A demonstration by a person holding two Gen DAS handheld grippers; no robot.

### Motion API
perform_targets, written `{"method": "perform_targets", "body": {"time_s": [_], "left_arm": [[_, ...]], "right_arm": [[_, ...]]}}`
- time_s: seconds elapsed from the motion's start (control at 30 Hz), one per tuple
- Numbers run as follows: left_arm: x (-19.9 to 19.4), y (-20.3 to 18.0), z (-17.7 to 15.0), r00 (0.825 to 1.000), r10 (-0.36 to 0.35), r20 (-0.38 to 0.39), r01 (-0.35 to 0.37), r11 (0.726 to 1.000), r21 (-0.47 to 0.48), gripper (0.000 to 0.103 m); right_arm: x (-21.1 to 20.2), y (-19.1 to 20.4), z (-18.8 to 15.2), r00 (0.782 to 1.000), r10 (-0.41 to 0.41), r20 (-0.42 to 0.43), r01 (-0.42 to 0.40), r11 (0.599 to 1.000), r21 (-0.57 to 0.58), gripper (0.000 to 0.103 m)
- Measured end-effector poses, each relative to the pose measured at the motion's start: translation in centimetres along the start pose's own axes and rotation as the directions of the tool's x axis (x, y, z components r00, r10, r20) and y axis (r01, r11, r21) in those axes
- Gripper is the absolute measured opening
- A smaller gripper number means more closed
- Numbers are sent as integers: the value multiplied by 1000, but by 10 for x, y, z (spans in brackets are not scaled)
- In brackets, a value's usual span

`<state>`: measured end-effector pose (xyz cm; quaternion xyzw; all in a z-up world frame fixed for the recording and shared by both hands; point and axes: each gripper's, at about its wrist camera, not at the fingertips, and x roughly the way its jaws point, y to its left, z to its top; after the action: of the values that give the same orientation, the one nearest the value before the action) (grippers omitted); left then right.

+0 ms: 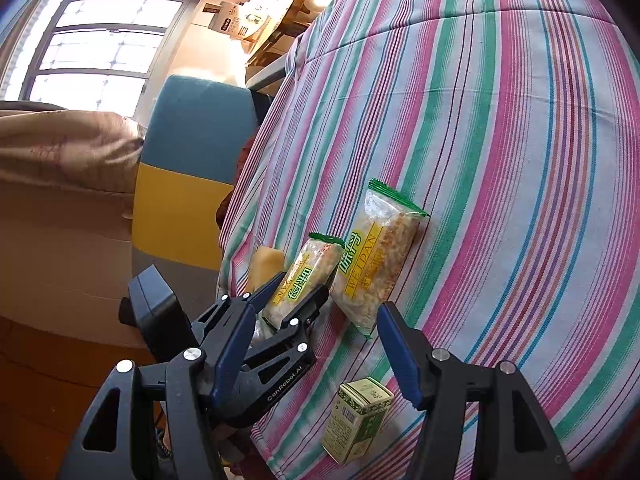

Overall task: Organize objects
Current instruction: 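Grasp the WEIDAN snack pack with the left gripper, then grasp a clear plastic ball with the right gripper while the left gripper holds the WEIDAN pack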

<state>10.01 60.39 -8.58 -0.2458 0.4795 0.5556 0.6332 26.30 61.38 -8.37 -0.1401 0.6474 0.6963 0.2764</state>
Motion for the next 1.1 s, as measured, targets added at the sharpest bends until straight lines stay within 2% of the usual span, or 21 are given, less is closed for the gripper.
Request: {"method": "perform_targets", "body": {"time_s": [0.2, 0.33, 0.43, 0.53, 0.6, 0.67, 0.73, 0.8, 0.83, 0.9, 1.0, 1.1], "left_arm": [[-43, -13, -28, 993, 21, 116, -7, 993, -119, 46], [-79, -21, -68, 983, 53, 173, -9, 969, -248, 46], [-97, -24, -110, 981, 110, 159, -43, 926, -375, 46], [-108, -26, -155, 977, 182, 110, -104, 859, -502, 46], [-111, -28, -179, 967, 246, 60, -171, 809, -562, 46], [-109, -27, -196, 959, 282, 26, -207, 763, -613, 46], [-103, -30, -208, 950, 312, -14, -249, 730, -637, 46], [-91, -27, -216, 957, 287, -33, -235, 708, -666, 46], [-91, -28, -221, 954, 300, -21, -235, 703, -671, 46], [-89, -29, -222, 952, 305, -9, -232, 705, -671, 46], [-87, -20, -227, 962, 271, 27, -171, 679, -714, 49], [-88, -18, -230, 964, 261, 56, -143, 680, -719, 50]], "right_arm": [[0, -2, 0, 1000, -20, 0, 20, 1000, 0, 65], [1, 0, -2, 999, -32, -11, 31, 999, -18, 65], [3, 2, -4, 999, -42, -21, 41, 998, -37, 65], [5, 6, -6, 998, -52, -32, 50, 997, -62, 65], [7, 9, -9, 997, -63, -42, 59, 995, -83, 65], [10, 13, -11, 996, -80, -46, 75, 991, -109, 65], [13, 18, -13, 994, -93, -56, 84, 987, -138, 65], [16, 24, -17, 992, -110, -66, 97, 979, -179, 65], [17, 26, -18, 991, -118, -68, 103, 975, -199, 65], [20, 32, -22, 989, -133, -71, 113, 964, -240, 65], [27, 42, -30, 984, -153, -91, 119, 945, -304, 65], [34, 55, -40, 976, -193, -103, 138, 909, -394, 65]]}}
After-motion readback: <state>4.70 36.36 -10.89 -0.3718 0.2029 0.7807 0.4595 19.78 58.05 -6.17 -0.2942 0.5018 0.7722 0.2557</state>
